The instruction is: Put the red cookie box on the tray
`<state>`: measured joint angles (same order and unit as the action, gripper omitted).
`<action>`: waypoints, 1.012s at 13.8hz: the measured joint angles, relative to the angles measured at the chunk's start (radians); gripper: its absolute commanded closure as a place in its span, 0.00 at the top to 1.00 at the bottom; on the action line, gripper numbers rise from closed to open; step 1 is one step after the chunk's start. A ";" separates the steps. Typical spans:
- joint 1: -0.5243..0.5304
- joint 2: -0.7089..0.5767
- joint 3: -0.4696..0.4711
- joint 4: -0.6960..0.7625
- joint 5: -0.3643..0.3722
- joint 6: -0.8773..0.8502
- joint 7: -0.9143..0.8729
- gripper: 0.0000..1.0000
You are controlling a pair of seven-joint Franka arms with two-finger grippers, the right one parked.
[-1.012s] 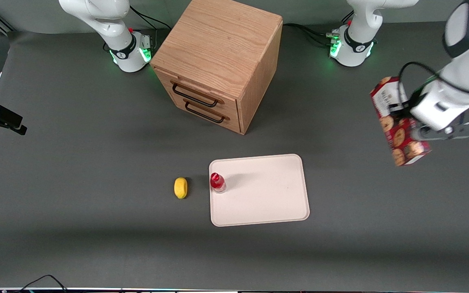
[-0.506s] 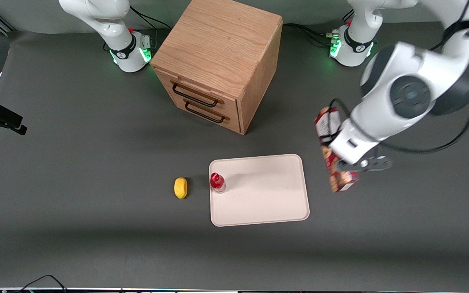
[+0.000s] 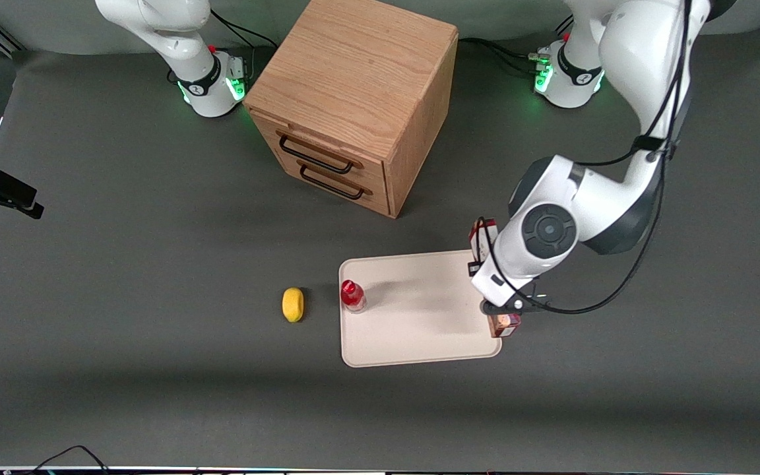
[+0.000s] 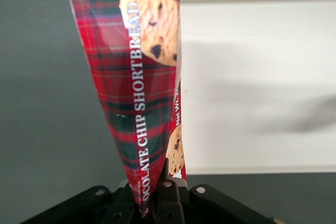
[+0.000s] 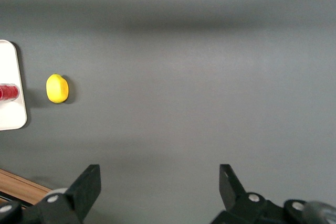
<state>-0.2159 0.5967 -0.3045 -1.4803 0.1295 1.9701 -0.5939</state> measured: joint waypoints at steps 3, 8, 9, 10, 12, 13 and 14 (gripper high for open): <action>-0.007 0.077 0.000 0.005 0.010 0.083 -0.008 0.00; -0.007 0.155 0.001 0.018 0.054 0.141 -0.008 0.00; -0.007 0.168 0.001 0.020 0.058 0.148 -0.008 0.00; -0.007 0.179 0.001 0.021 0.061 0.157 -0.008 0.00; -0.007 0.192 0.000 0.026 0.072 0.168 -0.008 0.14; -0.007 0.192 0.000 0.026 0.078 0.168 -0.008 0.75; -0.007 0.192 0.000 0.026 0.089 0.169 -0.008 1.00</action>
<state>-0.2231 0.7889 -0.3044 -1.4540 0.2187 2.1386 -0.6020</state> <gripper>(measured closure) 0.872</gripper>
